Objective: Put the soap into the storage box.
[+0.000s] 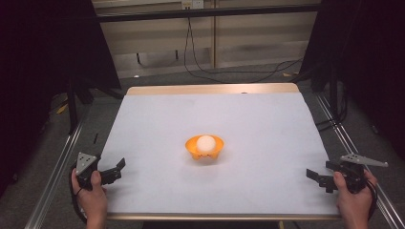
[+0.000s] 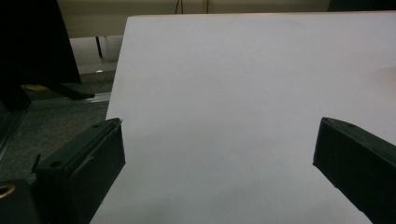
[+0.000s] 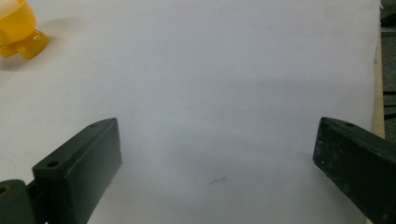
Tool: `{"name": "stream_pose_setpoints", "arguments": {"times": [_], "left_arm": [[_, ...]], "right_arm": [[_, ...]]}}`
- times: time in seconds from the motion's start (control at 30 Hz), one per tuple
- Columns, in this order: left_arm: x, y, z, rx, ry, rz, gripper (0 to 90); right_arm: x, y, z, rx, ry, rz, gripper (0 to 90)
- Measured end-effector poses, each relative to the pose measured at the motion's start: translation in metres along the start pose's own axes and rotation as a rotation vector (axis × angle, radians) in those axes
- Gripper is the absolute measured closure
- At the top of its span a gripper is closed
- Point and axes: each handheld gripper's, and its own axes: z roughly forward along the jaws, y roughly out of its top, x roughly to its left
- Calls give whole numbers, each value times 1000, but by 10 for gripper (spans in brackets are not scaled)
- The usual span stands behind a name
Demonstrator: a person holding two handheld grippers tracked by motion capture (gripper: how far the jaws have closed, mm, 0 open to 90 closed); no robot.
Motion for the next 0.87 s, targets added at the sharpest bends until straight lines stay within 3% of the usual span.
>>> {"name": "stream_pose_setpoints", "arguments": {"times": [0.2, 0.37, 0.6, 0.87], "left_arm": [[-2, -1, 0, -11, -6, 9, 29], [-2, 0, 1, 1, -6, 7, 31], [-3, 1, 5, 38, 5, 18, 33], [-3, 1, 4, 29, 2, 17, 38]], "right_arm": [[-3, -3, 0, -22, 27, 19, 9], [0, -4, -1, -38, 24, 4, 11], [6, -6, -1, -50, -17, -32, 17], [9, -7, -3, -68, -40, -60, 22]]}}
